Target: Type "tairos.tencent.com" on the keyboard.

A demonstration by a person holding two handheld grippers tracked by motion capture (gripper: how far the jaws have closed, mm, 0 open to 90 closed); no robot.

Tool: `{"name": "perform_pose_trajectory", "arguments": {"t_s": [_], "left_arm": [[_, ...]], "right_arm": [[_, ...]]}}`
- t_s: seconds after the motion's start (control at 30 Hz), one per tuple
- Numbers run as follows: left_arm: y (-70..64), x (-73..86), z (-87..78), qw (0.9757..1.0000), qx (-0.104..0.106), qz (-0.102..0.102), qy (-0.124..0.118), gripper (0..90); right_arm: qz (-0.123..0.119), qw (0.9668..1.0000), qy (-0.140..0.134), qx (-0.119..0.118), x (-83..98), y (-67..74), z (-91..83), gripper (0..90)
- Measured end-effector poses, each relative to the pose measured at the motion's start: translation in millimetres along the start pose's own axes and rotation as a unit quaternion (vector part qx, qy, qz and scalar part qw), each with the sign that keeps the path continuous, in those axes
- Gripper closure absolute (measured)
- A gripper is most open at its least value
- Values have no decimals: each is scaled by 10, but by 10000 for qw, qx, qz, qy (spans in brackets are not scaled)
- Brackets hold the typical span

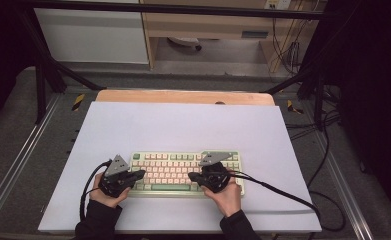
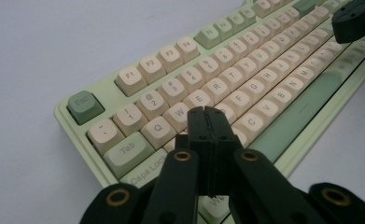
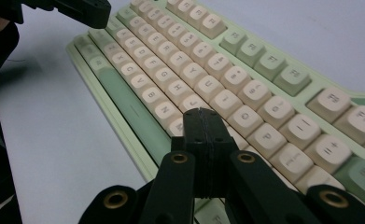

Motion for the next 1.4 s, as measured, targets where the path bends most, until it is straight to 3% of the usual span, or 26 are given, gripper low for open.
{"name": "perform_pose_trajectory", "arguments": {"t_s": [0.57, 1.4], "left_arm": [[-171, -63, 118, 9998, 156, 128, 70, 899], [-313, -68, 334, 9988, 237, 290, 311, 899]], "right_arm": [[257, 9994, -77, 208, 295, -226, -308, 900], [302, 9993, -106, 190, 393, -266, -368, 900]]}}
Point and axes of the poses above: each handheld gripper's, and its own axes: z roughly forward along the jaws, x roughly out of its underside, y roughly to its left, the point moved 3 cm from there along z, roughly forward along the jaws, and after that the axes turned 2 degrees about -z, right-handed, at the moved point
